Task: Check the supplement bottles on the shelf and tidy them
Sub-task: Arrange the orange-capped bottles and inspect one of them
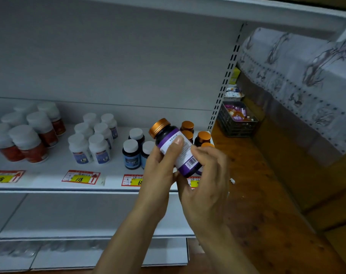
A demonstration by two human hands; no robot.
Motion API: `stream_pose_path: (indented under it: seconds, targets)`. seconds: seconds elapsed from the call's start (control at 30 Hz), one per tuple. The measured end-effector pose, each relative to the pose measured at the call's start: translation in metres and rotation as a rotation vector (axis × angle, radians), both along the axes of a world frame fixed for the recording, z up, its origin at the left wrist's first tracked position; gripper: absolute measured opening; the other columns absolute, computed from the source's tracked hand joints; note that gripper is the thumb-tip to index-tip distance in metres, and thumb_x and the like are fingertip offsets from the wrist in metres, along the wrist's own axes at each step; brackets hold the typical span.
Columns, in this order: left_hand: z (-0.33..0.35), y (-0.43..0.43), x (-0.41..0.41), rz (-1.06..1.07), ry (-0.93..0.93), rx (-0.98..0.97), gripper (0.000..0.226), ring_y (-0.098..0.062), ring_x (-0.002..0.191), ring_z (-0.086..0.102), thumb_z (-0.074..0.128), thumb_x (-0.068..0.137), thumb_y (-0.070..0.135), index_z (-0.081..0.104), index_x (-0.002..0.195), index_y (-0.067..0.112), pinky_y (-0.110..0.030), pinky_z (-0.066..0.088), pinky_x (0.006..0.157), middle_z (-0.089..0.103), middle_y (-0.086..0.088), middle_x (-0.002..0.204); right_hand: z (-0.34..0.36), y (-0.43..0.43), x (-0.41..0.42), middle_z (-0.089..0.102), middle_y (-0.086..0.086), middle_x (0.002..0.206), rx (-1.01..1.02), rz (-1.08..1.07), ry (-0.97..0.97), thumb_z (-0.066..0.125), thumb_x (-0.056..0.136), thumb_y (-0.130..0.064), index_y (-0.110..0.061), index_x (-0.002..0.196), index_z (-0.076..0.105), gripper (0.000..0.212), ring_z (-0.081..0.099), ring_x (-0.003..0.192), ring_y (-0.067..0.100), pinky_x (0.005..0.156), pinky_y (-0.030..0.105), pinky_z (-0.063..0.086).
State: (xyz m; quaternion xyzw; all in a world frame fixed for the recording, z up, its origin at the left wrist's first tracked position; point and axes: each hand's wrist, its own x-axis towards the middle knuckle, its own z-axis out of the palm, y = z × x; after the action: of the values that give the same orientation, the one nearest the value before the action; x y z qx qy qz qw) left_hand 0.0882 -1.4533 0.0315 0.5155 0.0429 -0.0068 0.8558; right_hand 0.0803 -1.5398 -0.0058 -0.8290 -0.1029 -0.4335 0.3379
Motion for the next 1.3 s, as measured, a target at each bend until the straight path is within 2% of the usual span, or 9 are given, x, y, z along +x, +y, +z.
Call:
stream_pose_path:
  seconds: [0.1, 0.23, 0.37, 0.5, 0.7, 0.87, 0.97, 1.13, 1.3]
  targets:
    - [0.0, 0.002, 0.0, 0.026, 0.016, -0.024, 0.05, -0.024, 0.095, 0.068, 0.063, 0.071, 0.036, 0.058, 0.117, 0.017, -0.035, 0.056, 0.078, 0.068, -0.009, 0.1, 0.001, -0.005, -0.002, 0.042, 0.003, 0.121, -0.061, 0.017, -0.029, 0.075, 0.068, -0.026, -0.016, 0.122, 0.042, 0.063, 0.047, 0.113, 0.019, 0.084, 0.033, 0.055]
    - [0.002, 0.004, 0.001, 0.079, -0.029, 0.009, 0.054, -0.019, 0.09, 0.07, 0.065, 0.07, 0.035, 0.055, 0.121, 0.019, -0.031, 0.058, 0.074, 0.069, -0.006, 0.101, 0.004, -0.005, -0.007, 0.044, 0.0, 0.122, 0.018, 0.083, 0.033, 0.076, 0.071, -0.03, -0.019, 0.124, 0.041, 0.065, 0.05, 0.114, 0.019, 0.094, 0.024, 0.049]
    - [0.003, 0.004, -0.001, 0.068, -0.091, 0.05, 0.054, -0.017, 0.094, 0.07, 0.065, 0.069, 0.033, 0.057, 0.12, 0.019, -0.024, 0.056, 0.073, 0.07, -0.004, 0.106, 0.008, -0.005, -0.01, 0.053, 0.005, 0.125, 0.144, 0.129, 0.139, 0.076, 0.073, -0.03, -0.021, 0.129, 0.041, 0.067, 0.056, 0.115, 0.021, 0.089, 0.036, 0.057]
    - [0.003, 0.004, -0.001, 0.043, -0.141, 0.106, 0.044, -0.015, 0.097, 0.069, 0.063, 0.07, 0.032, 0.06, 0.113, 0.024, -0.023, 0.056, 0.073, 0.07, 0.0, 0.104, 0.011, -0.004, -0.011, 0.054, 0.002, 0.126, 0.189, 0.151, 0.221, 0.075, 0.073, -0.03, -0.025, 0.132, 0.042, 0.068, 0.057, 0.115, 0.02, 0.086, 0.04, 0.058]
    - [0.001, 0.007, 0.0, 0.067, -0.174, 0.191, 0.056, -0.011, 0.1, 0.067, 0.066, 0.068, 0.033, 0.057, 0.123, 0.023, -0.021, 0.056, 0.073, 0.069, 0.003, 0.111, 0.007, 0.0, -0.01, 0.053, -0.004, 0.136, 0.266, 0.211, 0.386, 0.077, 0.077, -0.029, -0.025, 0.138, 0.043, 0.07, 0.052, 0.125, 0.015, 0.096, 0.04, 0.053]
    - [-0.001, 0.007, 0.002, 0.078, -0.178, 0.236, 0.053, -0.008, 0.098, 0.067, 0.065, 0.067, 0.035, 0.055, 0.118, 0.028, -0.019, 0.056, 0.073, 0.067, 0.004, 0.112, 0.008, 0.001, -0.007, 0.054, -0.007, 0.135, 0.303, 0.24, 0.452, 0.08, 0.076, -0.019, -0.026, 0.136, 0.045, 0.07, 0.052, 0.125, 0.011, 0.099, 0.031, 0.05]
    - [-0.003, 0.008, 0.004, 0.09, -0.165, 0.248, 0.054, -0.009, 0.101, 0.065, 0.064, 0.067, 0.036, 0.054, 0.119, 0.029, -0.019, 0.056, 0.078, 0.066, 0.004, 0.115, 0.006, 0.002, -0.005, 0.053, -0.009, 0.135, 0.304, 0.254, 0.474, 0.079, 0.076, -0.02, -0.032, 0.134, 0.042, 0.069, 0.051, 0.125, 0.011, 0.097, 0.023, 0.047]
    - [-0.002, 0.012, 0.006, 0.088, -0.149, 0.25, 0.058, -0.01, 0.1, 0.065, 0.06, 0.069, 0.043, 0.054, 0.124, 0.024, -0.018, 0.056, 0.076, 0.066, 0.004, 0.113, 0.01, 0.005, -0.003, 0.055, -0.011, 0.133, 0.336, 0.284, 0.485, 0.079, 0.077, -0.022, -0.035, 0.133, 0.042, 0.068, 0.053, 0.122, 0.007, 0.09, 0.011, 0.047]
    - [-0.002, 0.022, 0.011, 0.085, -0.103, 0.191, 0.03, -0.007, 0.086, 0.07, 0.048, 0.077, 0.05, 0.066, 0.094, 0.032, -0.017, 0.055, 0.069, 0.073, 0.009, 0.086, 0.015, 0.007, -0.002, 0.06, -0.022, 0.12, 0.587, 0.405, 0.518, 0.08, 0.074, -0.021, -0.044, 0.12, 0.046, 0.062, 0.06, 0.11, 0.004, 0.082, 0.019, 0.054]
